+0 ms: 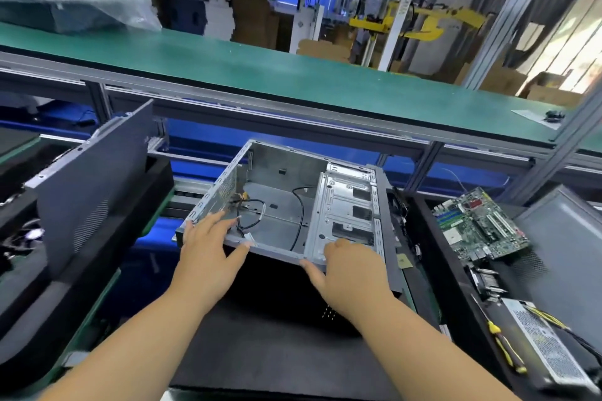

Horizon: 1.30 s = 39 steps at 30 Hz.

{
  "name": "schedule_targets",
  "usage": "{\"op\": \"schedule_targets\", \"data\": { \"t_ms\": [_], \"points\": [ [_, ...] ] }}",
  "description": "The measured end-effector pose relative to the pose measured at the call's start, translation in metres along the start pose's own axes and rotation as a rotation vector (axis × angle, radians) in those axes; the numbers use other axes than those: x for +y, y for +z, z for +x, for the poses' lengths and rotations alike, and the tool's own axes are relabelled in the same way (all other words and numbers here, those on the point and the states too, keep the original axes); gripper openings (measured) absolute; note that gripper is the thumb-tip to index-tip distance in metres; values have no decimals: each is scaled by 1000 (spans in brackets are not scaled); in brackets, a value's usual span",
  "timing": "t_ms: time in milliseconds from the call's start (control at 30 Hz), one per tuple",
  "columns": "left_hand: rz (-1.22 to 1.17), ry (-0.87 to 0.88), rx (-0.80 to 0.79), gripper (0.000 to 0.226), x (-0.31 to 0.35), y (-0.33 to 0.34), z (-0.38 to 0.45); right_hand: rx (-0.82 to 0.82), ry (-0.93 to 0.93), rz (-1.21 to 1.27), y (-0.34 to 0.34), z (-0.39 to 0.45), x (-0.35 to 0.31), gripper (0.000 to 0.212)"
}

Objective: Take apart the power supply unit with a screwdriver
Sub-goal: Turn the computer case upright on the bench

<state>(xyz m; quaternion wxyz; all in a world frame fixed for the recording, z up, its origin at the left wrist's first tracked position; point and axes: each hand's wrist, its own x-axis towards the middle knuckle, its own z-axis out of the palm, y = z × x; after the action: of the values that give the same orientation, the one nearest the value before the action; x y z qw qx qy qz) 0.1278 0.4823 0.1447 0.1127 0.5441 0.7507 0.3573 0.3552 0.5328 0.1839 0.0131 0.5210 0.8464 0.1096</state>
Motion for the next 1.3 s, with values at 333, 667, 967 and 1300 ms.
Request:
{"op": "schedule_targets", "data": {
  "t_ms": [333, 667, 967, 1300],
  "points": [
    [-50, -519, 183, 96, 75, 28, -13, 17, -102, 481, 8, 42, 92, 23],
    [-168, -784, 206, 108, 135, 64, -22, -34, -132, 523, 38, 113, 151, 56],
    [-272, -752, 95, 102, 166, 69, -39, -30, -145, 437, 59, 183, 156, 61],
    [-443, -746, 73, 112, 177, 75, -34, -74, -127, 267, 78, 223, 176, 87]
  ]
}}
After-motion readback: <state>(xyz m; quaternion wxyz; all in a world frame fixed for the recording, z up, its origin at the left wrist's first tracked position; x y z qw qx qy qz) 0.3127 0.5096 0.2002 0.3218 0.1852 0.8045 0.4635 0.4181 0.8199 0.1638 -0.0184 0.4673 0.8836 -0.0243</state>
